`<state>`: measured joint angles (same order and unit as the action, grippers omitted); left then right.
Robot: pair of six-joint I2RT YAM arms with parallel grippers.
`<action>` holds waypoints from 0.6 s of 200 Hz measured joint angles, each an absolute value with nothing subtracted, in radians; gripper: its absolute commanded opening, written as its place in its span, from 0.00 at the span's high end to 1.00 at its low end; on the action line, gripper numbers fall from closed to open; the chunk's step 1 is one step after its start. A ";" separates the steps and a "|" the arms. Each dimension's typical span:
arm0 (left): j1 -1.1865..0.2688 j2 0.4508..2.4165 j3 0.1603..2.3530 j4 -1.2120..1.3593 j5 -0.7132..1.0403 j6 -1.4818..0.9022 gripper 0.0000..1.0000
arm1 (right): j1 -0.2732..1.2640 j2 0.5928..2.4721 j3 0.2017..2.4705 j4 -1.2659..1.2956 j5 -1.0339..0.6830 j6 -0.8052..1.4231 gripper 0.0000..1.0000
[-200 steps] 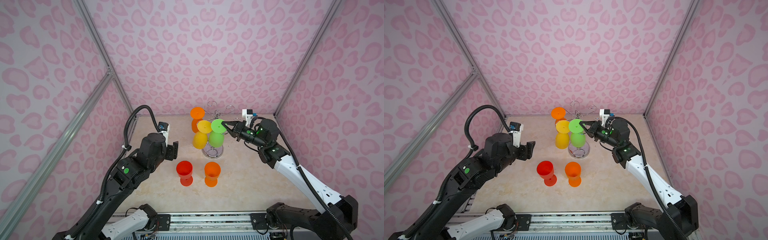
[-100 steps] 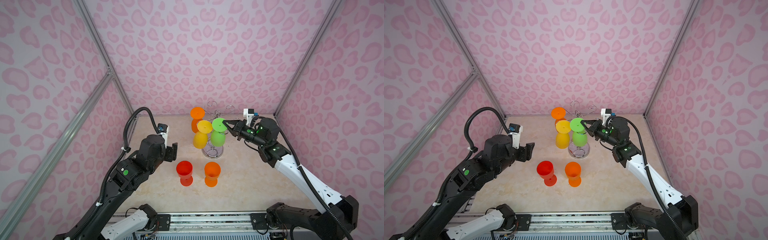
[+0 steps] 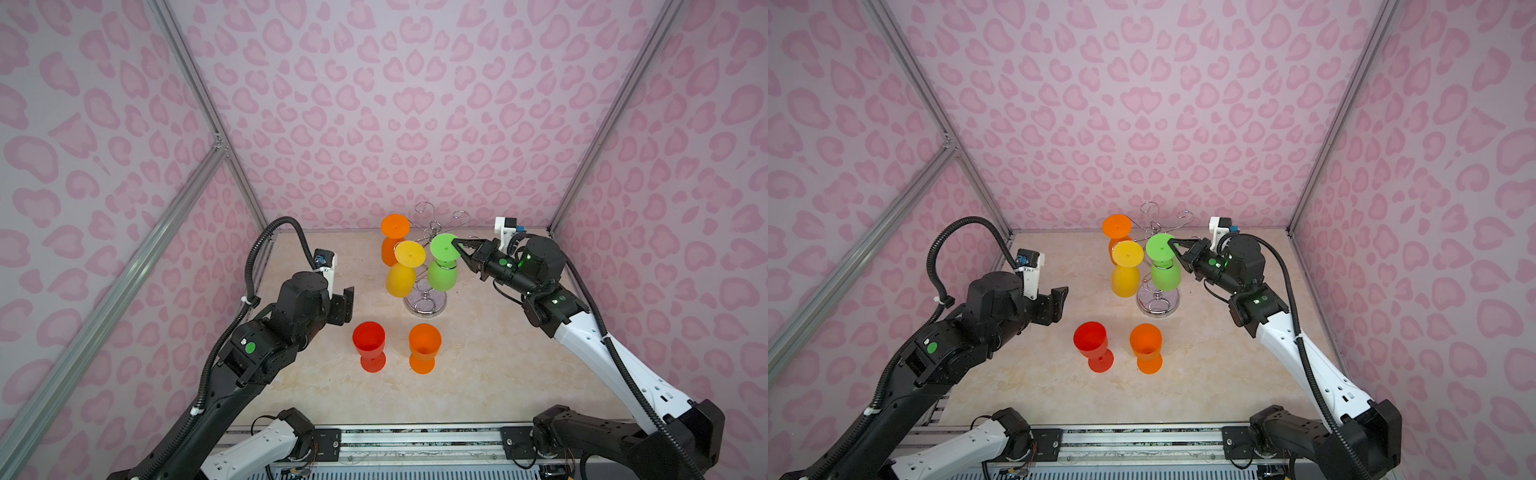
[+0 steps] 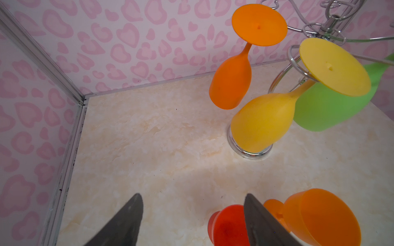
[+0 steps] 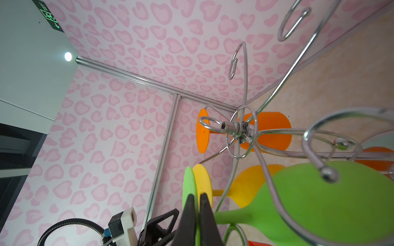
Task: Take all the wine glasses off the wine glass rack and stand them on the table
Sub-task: 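Close the right gripper on the green glass foot on the rack, then lift the green glass off the hook and raise it with the right gripper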
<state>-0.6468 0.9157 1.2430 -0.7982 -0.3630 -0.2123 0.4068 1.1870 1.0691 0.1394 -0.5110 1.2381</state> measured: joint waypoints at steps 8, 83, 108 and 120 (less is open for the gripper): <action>-0.646 0.915 1.242 -0.798 -0.363 -0.212 0.24 | 0.402 1.182 1.065 0.136 -0.511 1.238 1.00; -0.643 0.912 1.239 -0.798 -0.362 -0.212 0.24 | 0.274 1.061 0.989 0.104 -0.502 1.238 1.00; -0.643 0.912 1.243 -0.798 -0.362 -0.212 0.24 | 0.169 0.976 0.969 0.054 -0.536 1.235 1.00; -0.643 0.910 1.246 -0.794 -0.359 -0.212 0.24 | 0.099 0.929 0.962 0.025 -0.544 1.232 1.00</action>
